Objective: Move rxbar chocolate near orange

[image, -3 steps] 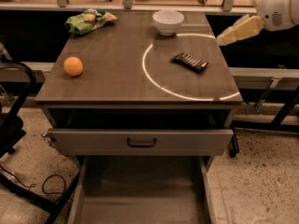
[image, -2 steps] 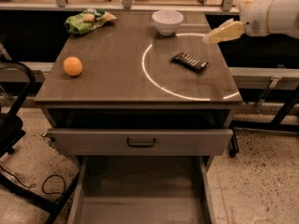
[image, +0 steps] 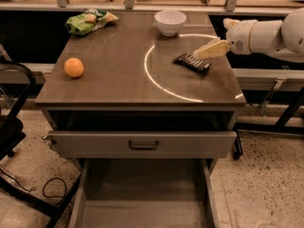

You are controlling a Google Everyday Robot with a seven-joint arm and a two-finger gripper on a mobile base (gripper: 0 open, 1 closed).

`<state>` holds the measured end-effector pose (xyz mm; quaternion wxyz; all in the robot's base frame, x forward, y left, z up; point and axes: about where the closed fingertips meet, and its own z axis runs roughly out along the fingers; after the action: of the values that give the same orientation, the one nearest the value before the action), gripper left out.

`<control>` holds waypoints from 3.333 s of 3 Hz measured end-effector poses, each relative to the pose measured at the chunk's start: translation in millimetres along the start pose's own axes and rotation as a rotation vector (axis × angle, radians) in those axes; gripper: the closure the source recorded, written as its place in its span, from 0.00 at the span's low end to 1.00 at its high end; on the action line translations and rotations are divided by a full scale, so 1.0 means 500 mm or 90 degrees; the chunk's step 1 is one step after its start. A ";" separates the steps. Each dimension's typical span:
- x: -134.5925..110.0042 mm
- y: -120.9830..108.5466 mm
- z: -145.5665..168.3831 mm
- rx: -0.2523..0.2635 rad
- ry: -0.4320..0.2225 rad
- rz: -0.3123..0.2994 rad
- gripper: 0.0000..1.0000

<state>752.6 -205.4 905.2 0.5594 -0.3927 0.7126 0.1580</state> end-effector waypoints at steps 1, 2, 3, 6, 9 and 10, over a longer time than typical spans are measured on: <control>0.018 0.031 0.053 -0.034 -0.002 -0.009 0.00; 0.024 0.064 0.090 -0.073 0.010 -0.031 0.00; 0.048 0.096 0.126 -0.117 0.038 -0.048 0.00; 0.084 0.126 0.129 -0.151 0.065 -0.021 0.49; 0.081 0.125 0.129 -0.151 0.065 -0.021 1.00; 0.081 0.125 0.128 -0.151 0.065 -0.021 1.00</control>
Offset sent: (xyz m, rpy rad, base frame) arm 0.0041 0.0639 -0.0437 -0.0811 0.0331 0.1878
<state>747.0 -137.9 833.7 0.4748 -0.4755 0.7097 0.2115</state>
